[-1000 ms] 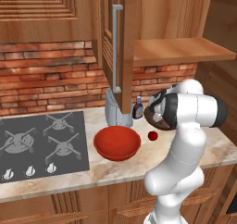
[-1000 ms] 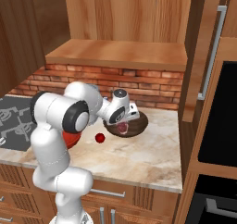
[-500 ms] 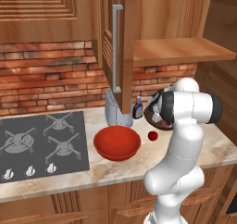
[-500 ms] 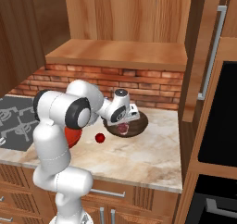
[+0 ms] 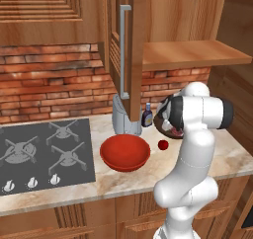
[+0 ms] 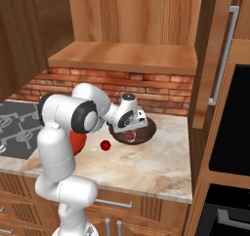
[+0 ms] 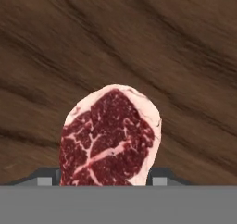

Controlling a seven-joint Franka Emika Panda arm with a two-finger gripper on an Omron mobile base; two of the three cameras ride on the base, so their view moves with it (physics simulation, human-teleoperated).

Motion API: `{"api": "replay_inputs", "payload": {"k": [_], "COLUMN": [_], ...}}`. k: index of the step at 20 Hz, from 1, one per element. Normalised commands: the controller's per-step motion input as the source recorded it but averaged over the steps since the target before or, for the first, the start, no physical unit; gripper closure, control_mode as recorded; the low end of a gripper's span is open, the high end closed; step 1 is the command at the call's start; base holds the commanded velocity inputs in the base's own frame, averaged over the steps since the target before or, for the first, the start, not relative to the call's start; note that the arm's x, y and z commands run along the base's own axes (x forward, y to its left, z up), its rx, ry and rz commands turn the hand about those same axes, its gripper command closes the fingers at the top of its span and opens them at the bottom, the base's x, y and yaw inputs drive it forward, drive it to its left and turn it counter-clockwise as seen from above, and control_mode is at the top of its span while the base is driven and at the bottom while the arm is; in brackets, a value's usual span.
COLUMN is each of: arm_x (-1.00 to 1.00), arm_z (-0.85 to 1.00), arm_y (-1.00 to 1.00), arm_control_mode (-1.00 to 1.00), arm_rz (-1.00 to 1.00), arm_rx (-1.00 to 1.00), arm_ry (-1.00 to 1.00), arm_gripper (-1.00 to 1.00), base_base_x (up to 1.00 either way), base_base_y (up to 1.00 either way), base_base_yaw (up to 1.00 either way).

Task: Pick both bowls and place them on the counter. Then place the apple in one bowl and place the steak in the other bowl.

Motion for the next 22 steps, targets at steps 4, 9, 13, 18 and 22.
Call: {"api": "replay_inputs", "payload": {"k": [4, 9, 13, 18, 22], "arm_x": [0.00, 0.00, 0.00, 0.00, -0.15], "arm_z": [0.00, 0.00, 0.01, 0.12, 0.21], "arm_y": [-0.07, -0.10, -0.07, 0.00, 0.00], "arm_control_mode": [-1.00, -1.00, -1.00, -1.00, -1.00], "arm_rz": [0.00, 0.00, 0.00, 0.00, 0.00], "arm_rx": [0.00, 0.00, 0.00, 0.00, 0.01], "arm_ry": [0.00, 0.00, 0.03, 0.00, 0.00], "arm_gripper": [-1.00, -1.00, -1.00, -1.00, -1.00], "base_base_x": [0.00, 0.00, 0.00, 0.00, 0.00], "base_base_y": [0.00, 0.00, 0.00, 0.00, 0.00], "base_base_yaw": [0.00, 0.00, 0.00, 0.00, 0.00]}}
